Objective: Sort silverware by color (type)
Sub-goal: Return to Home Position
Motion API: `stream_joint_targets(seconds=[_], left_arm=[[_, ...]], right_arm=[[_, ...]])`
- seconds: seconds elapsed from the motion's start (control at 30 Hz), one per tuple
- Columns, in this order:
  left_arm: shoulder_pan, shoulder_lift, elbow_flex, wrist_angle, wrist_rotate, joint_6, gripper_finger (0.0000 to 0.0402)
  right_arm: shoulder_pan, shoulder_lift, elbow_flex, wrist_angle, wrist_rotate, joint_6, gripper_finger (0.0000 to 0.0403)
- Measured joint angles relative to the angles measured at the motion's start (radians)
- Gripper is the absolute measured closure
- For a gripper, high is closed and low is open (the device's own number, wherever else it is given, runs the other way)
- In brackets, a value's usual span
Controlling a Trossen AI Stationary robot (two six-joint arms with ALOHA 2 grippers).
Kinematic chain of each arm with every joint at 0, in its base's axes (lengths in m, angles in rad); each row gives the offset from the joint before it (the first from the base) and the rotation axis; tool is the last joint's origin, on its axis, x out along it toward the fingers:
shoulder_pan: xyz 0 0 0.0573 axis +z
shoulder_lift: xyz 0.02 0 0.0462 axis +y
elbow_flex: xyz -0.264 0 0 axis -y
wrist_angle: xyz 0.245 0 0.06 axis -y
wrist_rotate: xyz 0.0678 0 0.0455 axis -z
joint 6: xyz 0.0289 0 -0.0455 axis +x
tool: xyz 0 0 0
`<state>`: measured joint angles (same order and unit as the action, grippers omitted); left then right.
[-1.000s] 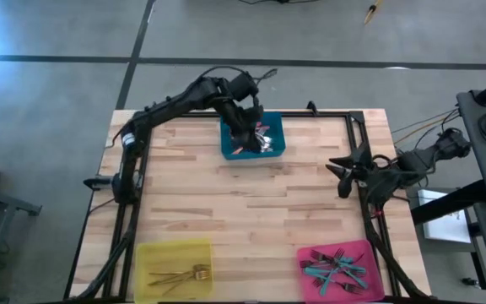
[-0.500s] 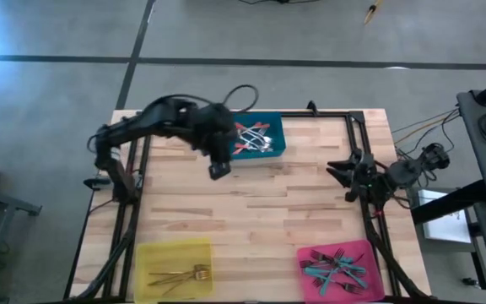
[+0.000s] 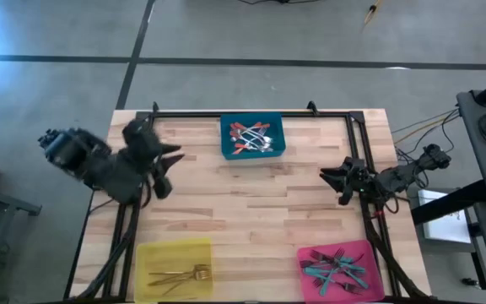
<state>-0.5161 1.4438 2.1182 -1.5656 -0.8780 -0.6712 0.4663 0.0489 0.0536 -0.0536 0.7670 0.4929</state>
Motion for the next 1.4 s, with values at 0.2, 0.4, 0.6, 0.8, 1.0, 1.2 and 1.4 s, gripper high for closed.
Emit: stream_joint_targets(seconds=[0.2,0.4,0.6,0.8,1.0,1.2,1.4], left_arm=[[-0.172,-0.110,-0.300,0.009,-0.111,-0.177,0.0324],[-0.236,-0.269,-0.686,0.225,-0.103,-0.289,0.0324],[-0.260,-0.522,-1.078,0.804,0.072,-0.014,0.0324],[-0.249,-0.782,-1.450,1.430,0.333,0.353,0.0324],[-0.245,-0.975,-1.764,1.702,0.349,0.463,0.0324],[-0.240,-1.099,-1.976,1.900,0.481,0.395,0.0324],[-0.188,-1.159,-2.062,1.950,0.472,0.434,0.0324]], right_arm=[[-0.002,0.014,-0.009,0.021,0.352,-0.021,0.0291],[-0.002,0.012,-0.009,-0.009,0.722,-0.211,0.0291],[-0.002,0.013,-0.009,-0.012,0.746,-0.352,0.0291],[-0.002,0.013,-0.009,-0.011,0.531,-0.216,0.0291],[-0.002,0.013,-0.006,0.007,0.164,-0.140,0.0291],[-0.002,0.013,-0.006,0.016,0.037,-0.152,0.0291],[-0.002,0.013,-0.006,0.015,0.037,-0.152,0.0291]])
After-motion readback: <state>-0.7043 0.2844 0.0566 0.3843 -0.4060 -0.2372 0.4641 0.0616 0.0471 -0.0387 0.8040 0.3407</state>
